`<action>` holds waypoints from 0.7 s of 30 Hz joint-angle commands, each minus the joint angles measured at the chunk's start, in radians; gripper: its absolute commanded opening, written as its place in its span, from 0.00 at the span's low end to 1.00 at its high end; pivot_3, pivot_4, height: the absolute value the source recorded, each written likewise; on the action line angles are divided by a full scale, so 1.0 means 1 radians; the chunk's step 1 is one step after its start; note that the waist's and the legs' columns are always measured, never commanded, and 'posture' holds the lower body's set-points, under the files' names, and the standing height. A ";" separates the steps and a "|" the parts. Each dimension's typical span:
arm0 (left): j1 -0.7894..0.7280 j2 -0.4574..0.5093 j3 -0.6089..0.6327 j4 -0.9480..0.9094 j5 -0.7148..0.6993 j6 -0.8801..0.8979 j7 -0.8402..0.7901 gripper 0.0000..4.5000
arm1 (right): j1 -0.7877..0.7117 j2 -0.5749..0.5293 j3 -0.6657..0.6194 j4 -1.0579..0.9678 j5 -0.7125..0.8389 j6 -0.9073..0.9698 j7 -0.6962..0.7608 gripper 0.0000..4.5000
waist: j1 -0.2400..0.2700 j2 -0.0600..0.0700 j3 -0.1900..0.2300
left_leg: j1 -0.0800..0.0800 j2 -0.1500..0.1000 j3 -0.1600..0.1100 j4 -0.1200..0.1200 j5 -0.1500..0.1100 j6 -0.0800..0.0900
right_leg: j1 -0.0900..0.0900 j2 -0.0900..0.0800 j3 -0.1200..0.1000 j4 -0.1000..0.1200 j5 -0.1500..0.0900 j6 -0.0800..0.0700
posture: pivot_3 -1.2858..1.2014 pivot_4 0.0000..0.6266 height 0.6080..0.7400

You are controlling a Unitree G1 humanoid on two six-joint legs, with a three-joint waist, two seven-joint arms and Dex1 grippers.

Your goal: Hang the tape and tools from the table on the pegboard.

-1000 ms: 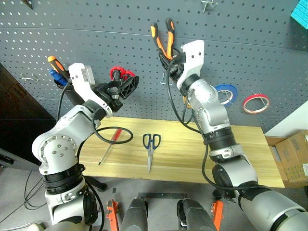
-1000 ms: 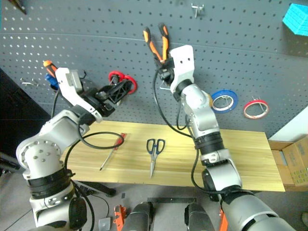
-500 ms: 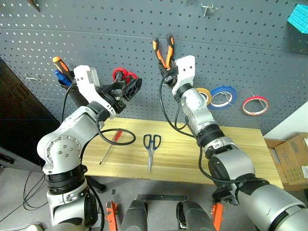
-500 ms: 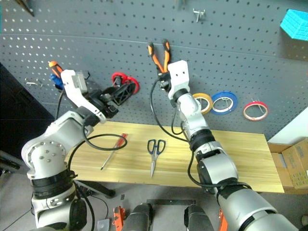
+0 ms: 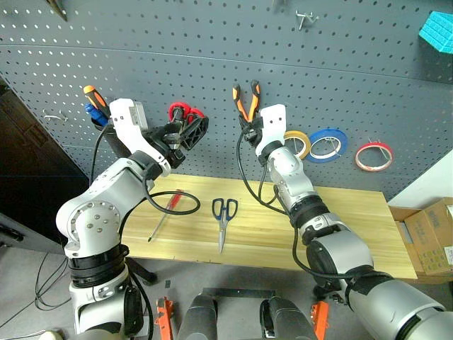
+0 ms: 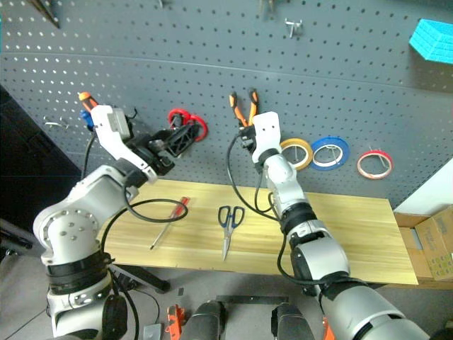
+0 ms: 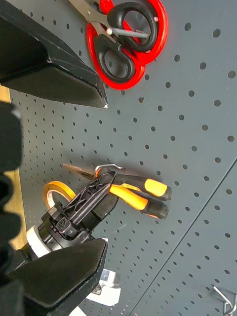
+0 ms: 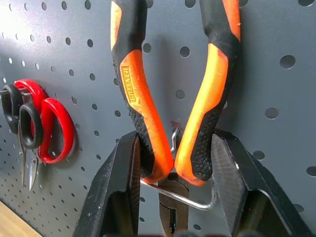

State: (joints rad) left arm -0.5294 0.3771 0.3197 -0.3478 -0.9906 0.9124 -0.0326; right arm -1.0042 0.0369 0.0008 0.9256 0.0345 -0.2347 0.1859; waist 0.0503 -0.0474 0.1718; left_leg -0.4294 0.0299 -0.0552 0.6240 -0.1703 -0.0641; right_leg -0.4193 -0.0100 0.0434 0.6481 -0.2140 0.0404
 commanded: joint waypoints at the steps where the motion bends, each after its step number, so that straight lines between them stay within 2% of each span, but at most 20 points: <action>1: -0.012 -0.002 0.001 -0.029 -0.001 -0.023 -0.002 1.00 | -0.002 -0.011 0.006 -0.044 -0.010 0.013 0.014 0.72 | 0.000 0.000 0.000 | 0.000 0.000 0.000 0.000 0.000 0.000 | 0.000 0.000 0.000 0.000 0.000 0.000 | 0.60 0.12 1.00; 4: -0.016 -0.005 -0.002 -0.024 0.001 -0.025 -0.004 1.00 | -0.005 -0.015 0.006 -0.053 -0.022 0.020 -0.001 0.95 | 0.000 0.000 0.000 | 0.000 0.000 0.000 0.000 0.000 0.000 | 0.000 0.000 0.000 0.000 0.000 0.000 | 0.60 0.12 1.00; 5: -0.017 -0.007 -0.005 -0.021 0.003 -0.026 -0.006 1.00 | -0.002 -0.017 0.007 -0.061 -0.023 0.025 -0.002 0.99 | 0.000 0.000 0.000 | 0.000 0.000 0.000 0.000 0.000 0.000 | 0.000 0.000 0.000 0.000 0.000 0.000 | 0.60 0.12 1.00; 10: -0.020 -0.010 -0.013 -0.007 0.012 -0.029 -0.016 1.00 | 0.037 -0.029 0.021 -0.140 -0.022 0.065 0.024 0.99 | -0.001 0.000 0.000 | 0.000 0.000 0.000 0.000 0.000 0.000 | 0.000 0.000 0.000 0.000 0.000 0.000 | 0.59 0.13 1.00; 13: -0.022 0.004 -0.026 0.005 0.027 -0.025 -0.031 1.00 | 0.134 -0.067 0.039 -0.329 -0.013 0.158 0.078 0.99 | 0.002 0.000 0.000 | 0.000 0.000 0.000 0.000 0.000 0.000 | 0.000 0.000 0.000 0.000 0.000 0.000 | 0.58 0.14 1.00; 17: -0.020 0.035 -0.068 0.030 0.085 -0.031 -0.084 1.00 | 0.311 -0.150 0.058 -0.707 0.034 0.385 0.173 0.99 | 0.002 0.001 0.000 | -0.001 0.000 0.000 0.000 0.000 0.000 | 0.000 0.000 0.001 -0.001 0.000 0.000 | 0.57 0.17 1.00; 21: -0.011 0.044 -0.107 0.060 0.149 -0.029 -0.105 1.00 | 0.417 -0.210 0.062 -0.963 0.092 0.590 0.224 0.99 | -0.008 0.002 0.001 | 0.000 0.001 0.001 0.001 0.000 0.000 | 0.000 0.000 0.001 0.000 -0.001 0.000 | 0.56 0.20 1.00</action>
State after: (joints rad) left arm -0.5332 0.4108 0.2331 -0.2783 -0.8667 0.9034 -0.1211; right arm -0.5906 -0.1600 0.0623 0.0828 0.0928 0.2915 0.3901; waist 0.0424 -0.0450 0.1731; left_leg -0.4291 0.0306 -0.0546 0.6248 -0.1703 -0.0639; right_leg -0.4195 -0.0093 0.0441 0.6491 -0.2186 0.0383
